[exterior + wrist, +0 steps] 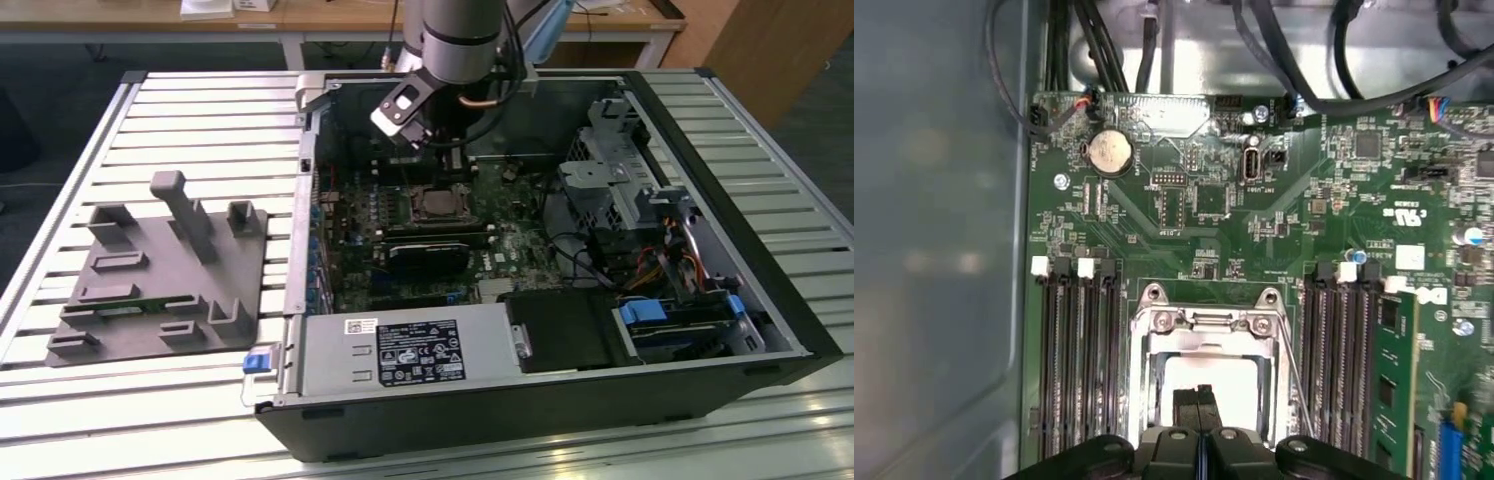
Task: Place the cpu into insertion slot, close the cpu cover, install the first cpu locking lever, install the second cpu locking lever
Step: 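Install the first cpu locking lever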
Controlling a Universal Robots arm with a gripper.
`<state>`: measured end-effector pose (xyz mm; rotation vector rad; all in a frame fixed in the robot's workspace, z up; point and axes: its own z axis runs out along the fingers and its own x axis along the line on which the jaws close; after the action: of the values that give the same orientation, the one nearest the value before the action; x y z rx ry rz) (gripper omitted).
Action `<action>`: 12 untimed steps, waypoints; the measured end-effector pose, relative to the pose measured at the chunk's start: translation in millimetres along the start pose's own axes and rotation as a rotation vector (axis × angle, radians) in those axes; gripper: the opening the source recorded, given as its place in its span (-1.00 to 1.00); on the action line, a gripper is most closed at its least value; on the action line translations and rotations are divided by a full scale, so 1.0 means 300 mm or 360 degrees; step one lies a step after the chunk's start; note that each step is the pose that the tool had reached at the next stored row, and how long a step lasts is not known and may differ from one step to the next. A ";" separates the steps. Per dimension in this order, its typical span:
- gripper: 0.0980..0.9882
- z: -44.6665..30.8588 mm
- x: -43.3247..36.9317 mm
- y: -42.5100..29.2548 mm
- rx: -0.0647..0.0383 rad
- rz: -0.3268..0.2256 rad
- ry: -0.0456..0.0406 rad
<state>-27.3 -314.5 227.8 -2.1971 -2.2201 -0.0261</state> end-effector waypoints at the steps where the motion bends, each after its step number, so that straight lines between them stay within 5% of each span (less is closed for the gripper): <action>1: -0.98 -0.011 0.000 0.000 0.0000 0.0000 0.0000; 12: -0.98 -0.145 0.003 0.000 0.0000 0.0000 0.0000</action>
<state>-27.4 -314.6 271.2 -2.1972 -2.2202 -0.0256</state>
